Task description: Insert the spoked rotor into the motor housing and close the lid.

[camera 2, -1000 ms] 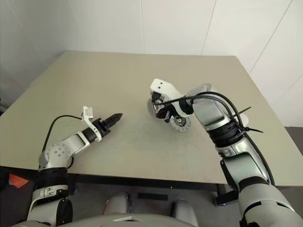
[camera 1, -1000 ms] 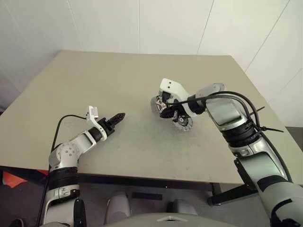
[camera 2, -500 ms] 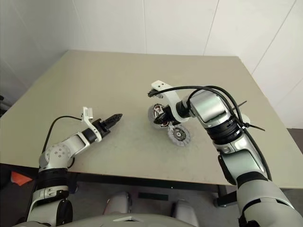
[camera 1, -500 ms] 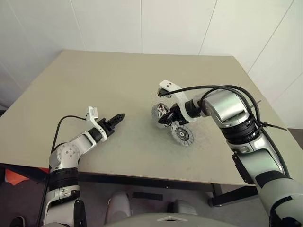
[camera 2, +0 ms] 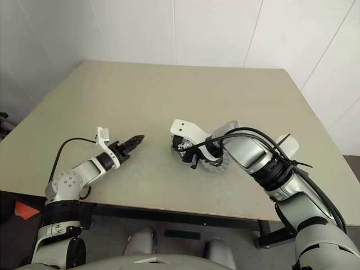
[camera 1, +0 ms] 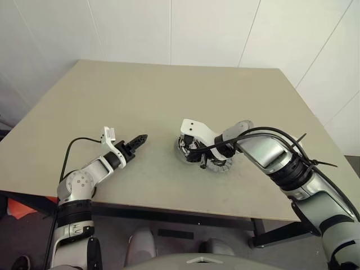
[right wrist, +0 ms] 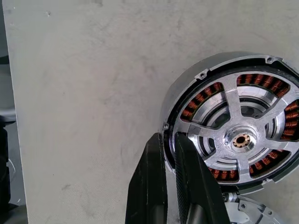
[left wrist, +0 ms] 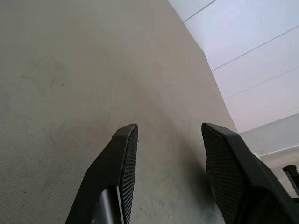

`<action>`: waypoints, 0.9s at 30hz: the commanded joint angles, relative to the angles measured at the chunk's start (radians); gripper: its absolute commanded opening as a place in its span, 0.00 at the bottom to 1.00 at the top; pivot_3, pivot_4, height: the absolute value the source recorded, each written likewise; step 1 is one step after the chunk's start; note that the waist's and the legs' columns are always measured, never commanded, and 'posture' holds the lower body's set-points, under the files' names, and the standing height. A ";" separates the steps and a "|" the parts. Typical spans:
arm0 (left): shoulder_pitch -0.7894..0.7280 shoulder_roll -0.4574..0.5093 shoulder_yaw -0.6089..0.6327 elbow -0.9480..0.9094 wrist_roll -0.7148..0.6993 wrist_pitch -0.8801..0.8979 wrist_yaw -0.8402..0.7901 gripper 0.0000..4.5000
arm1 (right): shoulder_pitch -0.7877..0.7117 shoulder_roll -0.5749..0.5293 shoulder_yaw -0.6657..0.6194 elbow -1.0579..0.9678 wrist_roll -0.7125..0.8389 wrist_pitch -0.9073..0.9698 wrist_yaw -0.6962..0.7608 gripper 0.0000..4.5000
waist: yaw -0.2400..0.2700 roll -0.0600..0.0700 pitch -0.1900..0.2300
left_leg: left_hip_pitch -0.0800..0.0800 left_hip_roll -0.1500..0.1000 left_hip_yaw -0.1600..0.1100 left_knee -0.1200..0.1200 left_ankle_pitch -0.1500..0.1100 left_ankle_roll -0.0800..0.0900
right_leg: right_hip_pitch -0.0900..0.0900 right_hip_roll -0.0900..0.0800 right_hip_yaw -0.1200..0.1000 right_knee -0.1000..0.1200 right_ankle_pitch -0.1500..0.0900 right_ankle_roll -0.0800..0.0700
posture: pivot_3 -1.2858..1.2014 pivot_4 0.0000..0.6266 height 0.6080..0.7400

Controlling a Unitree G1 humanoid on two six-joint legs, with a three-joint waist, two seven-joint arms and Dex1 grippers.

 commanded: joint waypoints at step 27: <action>-0.164 0.057 -0.049 0.104 0.047 -0.008 -0.073 0.51 | 0.264 -0.431 -0.235 -0.104 -0.284 -0.597 -0.114 0.49 | 0.019 0.000 0.000 | -0.003 -0.002 0.000 0.000 0.000 0.000 | -0.001 -0.002 -0.001 -0.002 -0.001 0.002 | 0.52 0.00 1.00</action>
